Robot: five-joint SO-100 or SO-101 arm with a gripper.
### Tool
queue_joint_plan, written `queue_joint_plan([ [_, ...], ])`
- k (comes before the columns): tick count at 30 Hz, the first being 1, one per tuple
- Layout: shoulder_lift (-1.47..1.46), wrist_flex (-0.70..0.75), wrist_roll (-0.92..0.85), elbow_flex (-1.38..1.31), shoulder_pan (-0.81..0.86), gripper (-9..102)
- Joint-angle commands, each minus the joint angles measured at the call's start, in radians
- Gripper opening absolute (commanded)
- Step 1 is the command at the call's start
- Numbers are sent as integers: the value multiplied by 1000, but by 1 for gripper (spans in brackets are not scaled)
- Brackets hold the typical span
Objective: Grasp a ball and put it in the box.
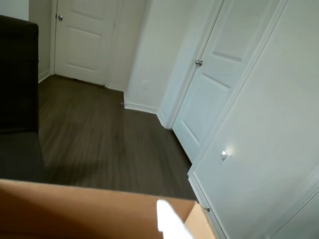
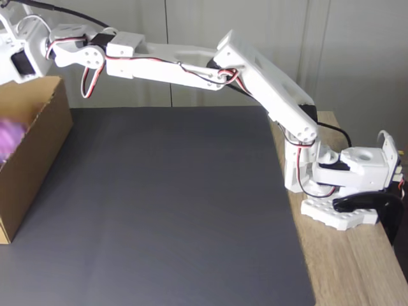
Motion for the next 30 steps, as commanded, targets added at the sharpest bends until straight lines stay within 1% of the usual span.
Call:
queue_joint_plan([
  [1,18,12,8,-55,8,52],
  [3,25,35,14,-55,8,45],
  [6,46,115,8,-55,8,27],
  [8,64,186,14,-55,8,17],
  [10,83,239,12,-55,9,11],
  [12,112,337,11,-55,12,0],
  [20,256,723,14,-43,32,0],
  [24,325,864,14,-41,41,0],
  [30,397,914,12,-41,26,0],
])
